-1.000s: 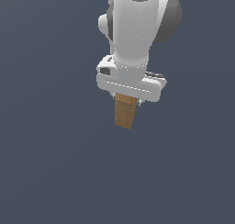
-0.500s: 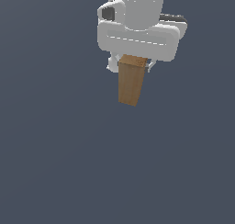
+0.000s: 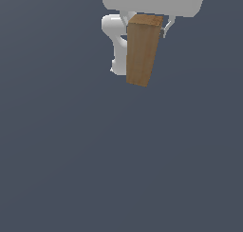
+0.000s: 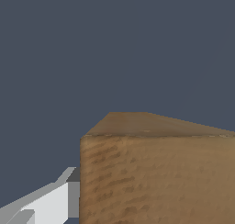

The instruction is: Pick up the object and move it to a goal position.

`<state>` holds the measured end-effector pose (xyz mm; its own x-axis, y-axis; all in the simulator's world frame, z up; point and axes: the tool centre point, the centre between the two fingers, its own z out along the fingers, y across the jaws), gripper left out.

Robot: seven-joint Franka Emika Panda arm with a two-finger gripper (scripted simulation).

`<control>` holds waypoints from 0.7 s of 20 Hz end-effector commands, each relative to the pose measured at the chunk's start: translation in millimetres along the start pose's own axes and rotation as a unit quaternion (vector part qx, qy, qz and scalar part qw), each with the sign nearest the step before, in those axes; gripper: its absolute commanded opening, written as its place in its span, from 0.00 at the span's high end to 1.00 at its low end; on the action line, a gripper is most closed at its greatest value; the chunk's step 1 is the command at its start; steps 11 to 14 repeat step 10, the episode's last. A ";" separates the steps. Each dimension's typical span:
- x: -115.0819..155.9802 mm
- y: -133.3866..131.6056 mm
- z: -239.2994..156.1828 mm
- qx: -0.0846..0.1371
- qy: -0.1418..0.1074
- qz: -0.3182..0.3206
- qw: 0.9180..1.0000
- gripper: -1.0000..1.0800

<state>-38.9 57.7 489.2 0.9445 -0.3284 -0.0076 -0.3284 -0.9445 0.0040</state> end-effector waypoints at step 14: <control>-8.6 -1.2 -37.0 0.002 0.004 0.000 1.000 1.00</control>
